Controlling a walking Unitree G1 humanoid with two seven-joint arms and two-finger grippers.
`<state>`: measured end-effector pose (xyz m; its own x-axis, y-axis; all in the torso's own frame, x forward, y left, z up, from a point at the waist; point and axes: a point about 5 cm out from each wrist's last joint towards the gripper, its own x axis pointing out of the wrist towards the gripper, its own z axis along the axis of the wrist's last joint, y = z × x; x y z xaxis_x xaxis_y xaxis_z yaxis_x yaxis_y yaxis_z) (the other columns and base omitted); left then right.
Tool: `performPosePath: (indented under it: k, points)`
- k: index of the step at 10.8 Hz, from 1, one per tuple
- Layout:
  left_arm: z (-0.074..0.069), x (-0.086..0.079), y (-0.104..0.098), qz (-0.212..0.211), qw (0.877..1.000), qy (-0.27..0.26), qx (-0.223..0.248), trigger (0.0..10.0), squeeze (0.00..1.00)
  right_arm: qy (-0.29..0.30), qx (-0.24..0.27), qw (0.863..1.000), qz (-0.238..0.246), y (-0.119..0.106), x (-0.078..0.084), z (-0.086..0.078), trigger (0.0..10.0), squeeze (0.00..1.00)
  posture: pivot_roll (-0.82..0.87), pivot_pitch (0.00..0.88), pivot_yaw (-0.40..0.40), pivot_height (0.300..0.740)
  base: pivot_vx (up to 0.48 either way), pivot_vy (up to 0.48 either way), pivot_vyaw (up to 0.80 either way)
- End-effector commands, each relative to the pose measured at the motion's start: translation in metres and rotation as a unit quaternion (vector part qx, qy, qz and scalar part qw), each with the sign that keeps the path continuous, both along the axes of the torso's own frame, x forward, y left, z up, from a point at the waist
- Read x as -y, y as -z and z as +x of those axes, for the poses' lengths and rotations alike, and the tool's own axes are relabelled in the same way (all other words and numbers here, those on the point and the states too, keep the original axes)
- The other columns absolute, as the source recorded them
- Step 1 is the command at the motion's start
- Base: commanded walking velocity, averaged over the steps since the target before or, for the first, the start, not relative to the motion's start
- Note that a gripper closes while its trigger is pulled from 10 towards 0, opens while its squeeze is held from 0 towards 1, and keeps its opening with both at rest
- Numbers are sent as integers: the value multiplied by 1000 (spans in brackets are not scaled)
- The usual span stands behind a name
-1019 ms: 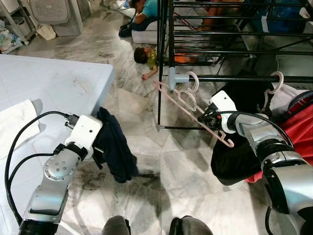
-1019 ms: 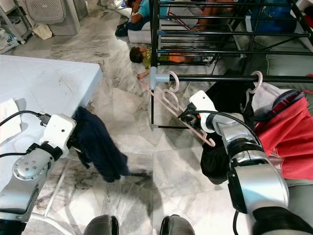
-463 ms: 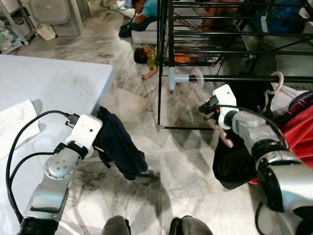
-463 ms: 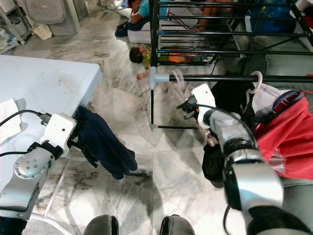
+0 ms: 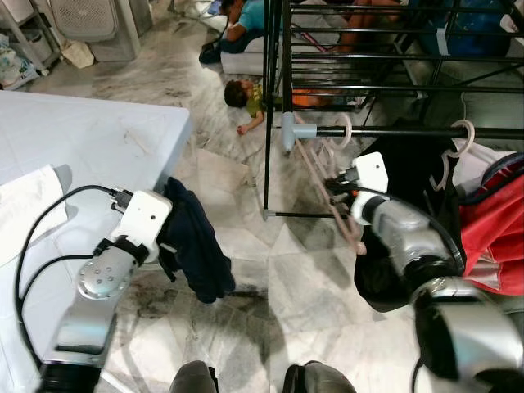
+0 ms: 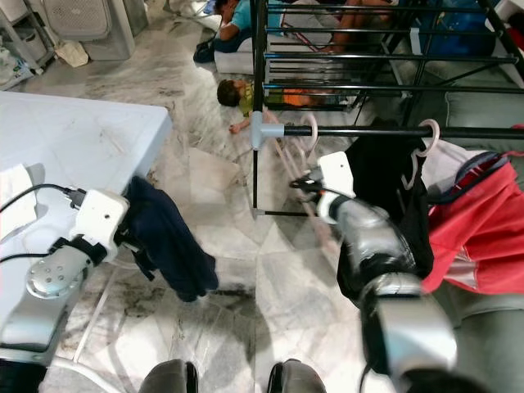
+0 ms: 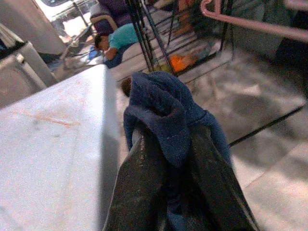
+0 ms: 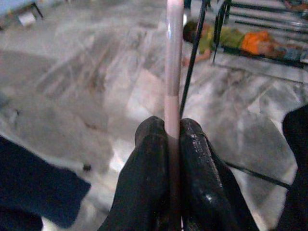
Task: Hang hanger
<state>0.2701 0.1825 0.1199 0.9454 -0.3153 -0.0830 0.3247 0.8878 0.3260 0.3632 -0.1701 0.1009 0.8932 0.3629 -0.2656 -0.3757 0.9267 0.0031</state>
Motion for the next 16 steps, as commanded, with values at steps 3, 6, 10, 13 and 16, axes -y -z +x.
performPosePath:
  k: [3,6,10,13,16]
  points:
    - [6,6,-7,-4,1000,-1,20,10000,0,85,67,994,22,-4,-5,-14,10000,0,21,50,-21,740,0,0,0]
    - [1,16,1,-36,999,20,-14,10000,0,143,114,983,-5,2,-7,-52,10000,0,2,56,-15,740,0,0,0]
    - [3,23,-6,-8,999,34,25,10000,0,145,61,987,-36,9,-6,-85,10000,0,-3,62,-16,740,0,0,0]
    - [6,30,-9,-6,999,42,32,10000,0,116,62,991,-35,-2,-14,-76,10000,0,-6,66,-22,740,0,0,0]
    - [1,33,-8,-9,998,61,24,10000,0,156,19,988,7,0,-7,-78,10000,0,-1,67,-27,740,0,0,-267]
